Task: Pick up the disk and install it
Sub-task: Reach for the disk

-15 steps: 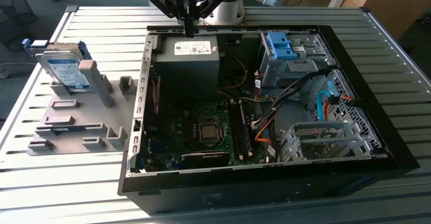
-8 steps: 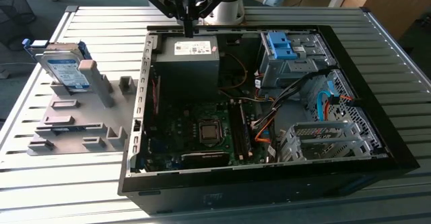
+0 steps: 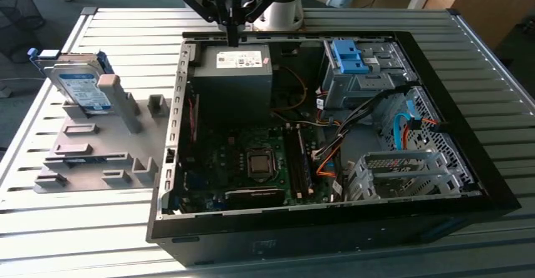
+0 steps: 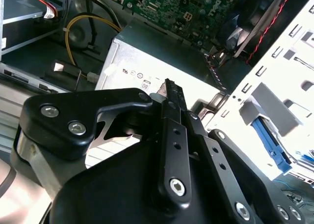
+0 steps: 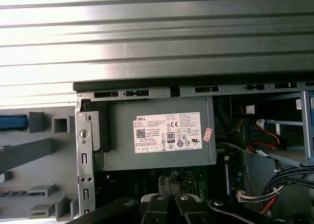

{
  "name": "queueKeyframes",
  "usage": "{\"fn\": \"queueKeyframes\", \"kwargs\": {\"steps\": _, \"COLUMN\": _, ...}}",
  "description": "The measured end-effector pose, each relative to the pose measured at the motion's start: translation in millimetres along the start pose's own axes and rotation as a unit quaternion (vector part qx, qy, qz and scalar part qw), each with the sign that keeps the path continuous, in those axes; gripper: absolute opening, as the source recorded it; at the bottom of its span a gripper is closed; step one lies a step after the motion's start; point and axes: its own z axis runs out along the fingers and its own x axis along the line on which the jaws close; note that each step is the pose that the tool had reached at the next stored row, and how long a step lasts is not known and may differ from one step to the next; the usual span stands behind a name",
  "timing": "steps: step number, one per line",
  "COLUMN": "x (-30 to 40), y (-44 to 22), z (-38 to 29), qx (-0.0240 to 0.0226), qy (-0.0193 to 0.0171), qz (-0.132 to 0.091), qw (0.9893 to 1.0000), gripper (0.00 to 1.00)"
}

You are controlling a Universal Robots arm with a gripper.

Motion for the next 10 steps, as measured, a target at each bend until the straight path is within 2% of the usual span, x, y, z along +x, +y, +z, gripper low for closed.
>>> {"fn": "queueKeyframes", "kwargs": {"steps": 10, "x": 3.3, "y": -0.3, "z": -0.1, "qx": 0.0000, "qy": 0.0000, "qz": 0.000, "qw": 1.0000, "gripper": 0.11}}
